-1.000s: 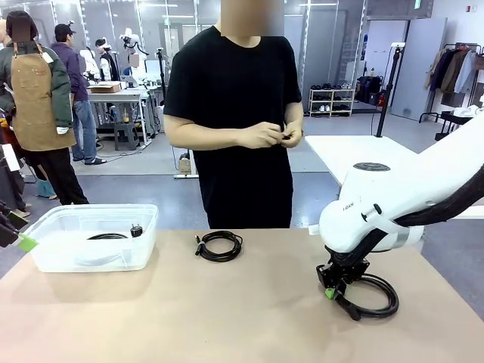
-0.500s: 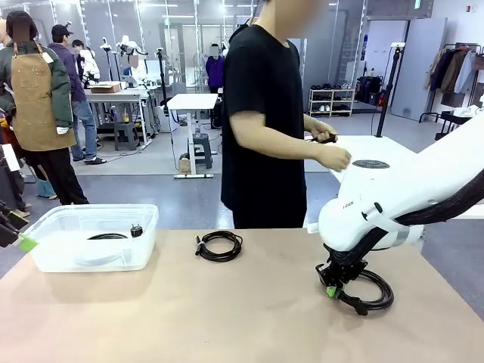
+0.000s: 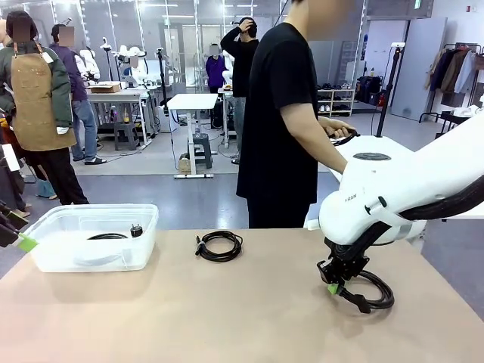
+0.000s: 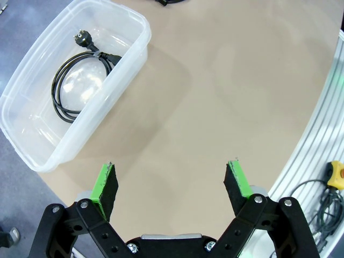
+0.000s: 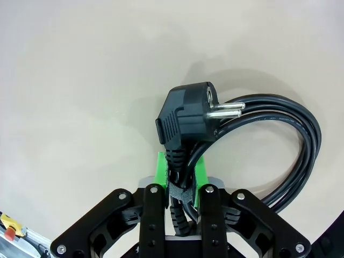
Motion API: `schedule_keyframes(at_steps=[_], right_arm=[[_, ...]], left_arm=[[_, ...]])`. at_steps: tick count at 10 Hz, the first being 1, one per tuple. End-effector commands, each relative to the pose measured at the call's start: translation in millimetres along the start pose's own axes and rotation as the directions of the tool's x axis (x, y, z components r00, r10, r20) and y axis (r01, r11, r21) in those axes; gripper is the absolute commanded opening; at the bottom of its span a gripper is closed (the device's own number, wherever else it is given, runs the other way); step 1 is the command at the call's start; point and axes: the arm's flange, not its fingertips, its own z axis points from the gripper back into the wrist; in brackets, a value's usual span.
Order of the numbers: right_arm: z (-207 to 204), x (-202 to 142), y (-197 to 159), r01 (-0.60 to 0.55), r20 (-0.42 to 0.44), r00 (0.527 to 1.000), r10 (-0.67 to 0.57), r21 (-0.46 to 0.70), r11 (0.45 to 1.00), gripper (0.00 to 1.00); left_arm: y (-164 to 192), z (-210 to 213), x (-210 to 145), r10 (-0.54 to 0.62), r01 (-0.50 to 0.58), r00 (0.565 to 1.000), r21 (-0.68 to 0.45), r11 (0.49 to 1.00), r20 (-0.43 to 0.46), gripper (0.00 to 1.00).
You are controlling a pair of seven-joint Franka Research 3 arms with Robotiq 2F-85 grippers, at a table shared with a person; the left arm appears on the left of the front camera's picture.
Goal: Organize and store the cables.
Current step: Place the Power Cable into the Organizing box.
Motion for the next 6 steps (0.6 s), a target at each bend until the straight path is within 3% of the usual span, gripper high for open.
schedule_keyframes(at_steps=[1,6], right_arm=[[-3.7,2.7,-0.2,0.012,0.019,1.0,-0.012,-0.002,1.0,0.06],[-3.7,2.7,-0.2,0.012,0.019,1.0,-0.012,-0.002,1.0,0.06]], left_arm=[[2.8,-0.9,0.1,-0.013,0.013,1.0,0.003,1.0,0.015,1.0],[2.8,-0.9,0.1,-0.013,0.013,1.0,0.003,1.0,0.015,1.0]])
